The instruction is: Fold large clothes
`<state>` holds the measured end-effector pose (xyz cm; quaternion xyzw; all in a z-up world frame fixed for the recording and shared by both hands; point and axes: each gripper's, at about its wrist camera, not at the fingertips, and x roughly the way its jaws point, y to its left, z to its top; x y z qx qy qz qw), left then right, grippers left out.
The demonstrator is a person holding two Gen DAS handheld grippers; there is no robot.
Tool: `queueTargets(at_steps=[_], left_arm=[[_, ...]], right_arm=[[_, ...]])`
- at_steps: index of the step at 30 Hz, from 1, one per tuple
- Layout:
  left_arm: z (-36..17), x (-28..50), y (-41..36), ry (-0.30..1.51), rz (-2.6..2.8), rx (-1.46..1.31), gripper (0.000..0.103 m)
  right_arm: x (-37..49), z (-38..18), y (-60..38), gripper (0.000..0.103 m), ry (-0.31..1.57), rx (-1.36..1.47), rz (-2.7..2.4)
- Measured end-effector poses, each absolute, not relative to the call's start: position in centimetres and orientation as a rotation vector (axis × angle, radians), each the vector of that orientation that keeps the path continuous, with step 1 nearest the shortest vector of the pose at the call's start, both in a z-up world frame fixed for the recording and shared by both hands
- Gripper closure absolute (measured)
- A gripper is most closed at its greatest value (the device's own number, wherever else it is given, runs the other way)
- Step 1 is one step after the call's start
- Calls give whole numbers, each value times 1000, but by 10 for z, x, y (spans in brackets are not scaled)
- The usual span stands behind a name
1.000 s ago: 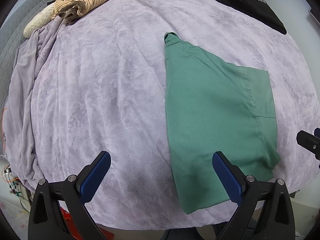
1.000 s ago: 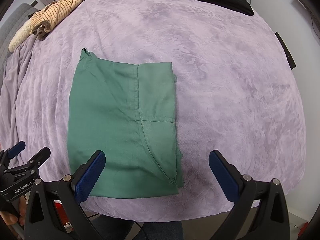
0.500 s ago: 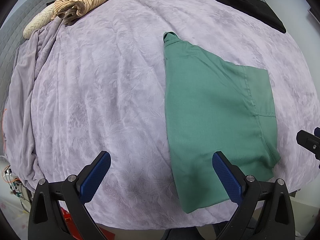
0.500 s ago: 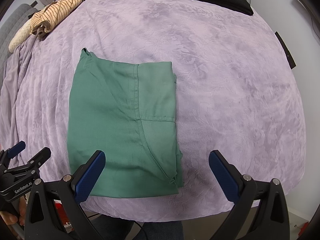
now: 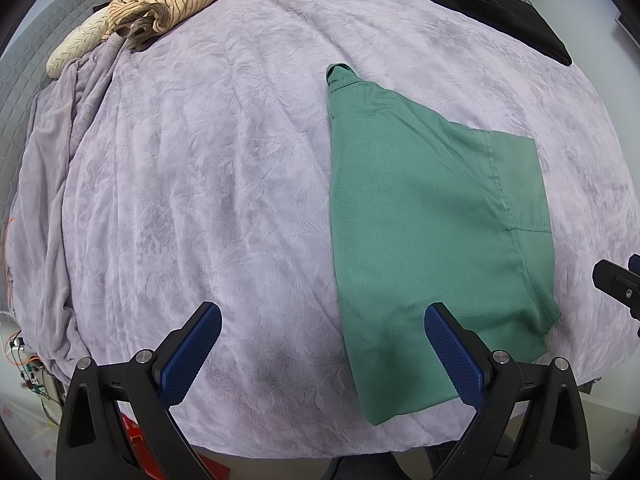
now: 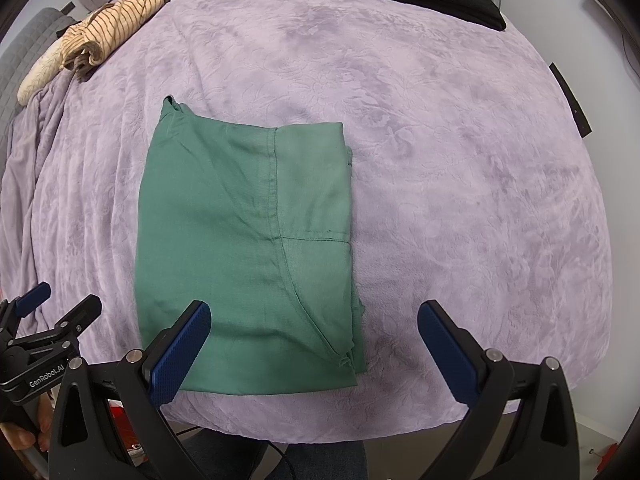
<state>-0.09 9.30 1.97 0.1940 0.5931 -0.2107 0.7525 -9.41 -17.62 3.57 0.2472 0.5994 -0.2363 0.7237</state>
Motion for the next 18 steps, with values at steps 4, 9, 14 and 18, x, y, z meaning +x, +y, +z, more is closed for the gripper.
queueTargets(at_steps=[4,9,14,18], left_arm=[[20,-1,93,1295,-460,424,1],[20,-2,93,1295,-459,423,1],[20,-3,93,1294,-460,425,1],[21,-3,95,1291,-463,429,1]], right_arm=[[-94,36,-175,0,1322,546,-523],[-95,36,-175,0,1322,546,-523],[-95,36,-176,0,1321,545,-522],[-95,36,-176,0,1321,546,-522]])
